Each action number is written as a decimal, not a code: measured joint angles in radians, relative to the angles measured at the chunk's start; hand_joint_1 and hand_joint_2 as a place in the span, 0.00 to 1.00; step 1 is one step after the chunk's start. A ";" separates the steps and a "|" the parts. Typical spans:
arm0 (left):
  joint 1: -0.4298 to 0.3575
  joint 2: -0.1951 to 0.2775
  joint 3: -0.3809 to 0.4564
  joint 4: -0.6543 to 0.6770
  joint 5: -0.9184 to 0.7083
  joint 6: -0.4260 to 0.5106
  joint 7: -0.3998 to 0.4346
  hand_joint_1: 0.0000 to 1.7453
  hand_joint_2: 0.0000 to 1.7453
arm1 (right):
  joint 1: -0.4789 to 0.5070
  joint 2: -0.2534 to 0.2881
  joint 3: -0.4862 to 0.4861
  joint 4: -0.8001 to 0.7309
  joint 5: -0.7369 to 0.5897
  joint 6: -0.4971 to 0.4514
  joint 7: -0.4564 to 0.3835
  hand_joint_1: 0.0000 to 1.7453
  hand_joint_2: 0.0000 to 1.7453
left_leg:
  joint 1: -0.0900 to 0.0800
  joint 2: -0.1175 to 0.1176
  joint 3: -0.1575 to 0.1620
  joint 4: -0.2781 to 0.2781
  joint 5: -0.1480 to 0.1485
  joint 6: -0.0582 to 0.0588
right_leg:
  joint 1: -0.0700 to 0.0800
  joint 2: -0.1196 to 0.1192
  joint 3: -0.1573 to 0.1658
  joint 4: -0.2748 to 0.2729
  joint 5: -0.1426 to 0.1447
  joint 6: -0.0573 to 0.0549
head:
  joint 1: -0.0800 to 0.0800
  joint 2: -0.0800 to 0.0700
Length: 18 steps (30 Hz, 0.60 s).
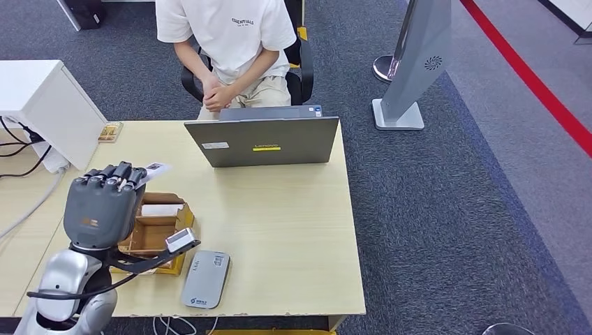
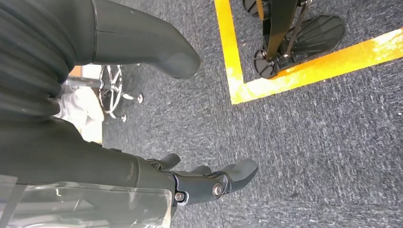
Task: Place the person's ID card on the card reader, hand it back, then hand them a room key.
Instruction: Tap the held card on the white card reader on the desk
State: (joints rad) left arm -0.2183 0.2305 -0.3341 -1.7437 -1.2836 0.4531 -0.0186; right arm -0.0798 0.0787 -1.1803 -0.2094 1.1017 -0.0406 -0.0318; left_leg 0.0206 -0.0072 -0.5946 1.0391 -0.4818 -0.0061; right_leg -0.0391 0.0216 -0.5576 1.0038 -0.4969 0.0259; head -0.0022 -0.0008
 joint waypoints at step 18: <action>0.161 0.020 -0.028 -0.078 0.024 -0.008 -0.003 1.00 1.00 | 0.004 0.008 -0.027 0.000 -0.018 -0.009 0.000 0.00 1.00 | 0.000 -0.001 0.000 0.000 0.000 0.000 | 0.000 -0.001 0.000 0.000 -0.001 0.001 | 0.000 0.000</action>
State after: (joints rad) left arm -0.0575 0.2501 -0.3624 -1.8214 -1.2597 0.4450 -0.0219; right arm -0.0762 0.0871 -1.2069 -0.2094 1.0840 -0.0492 -0.0315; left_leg 0.0206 -0.0077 -0.5947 1.0386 -0.4819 -0.0061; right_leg -0.0390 0.0210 -0.5575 1.0038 -0.4977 0.0267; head -0.0023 -0.0008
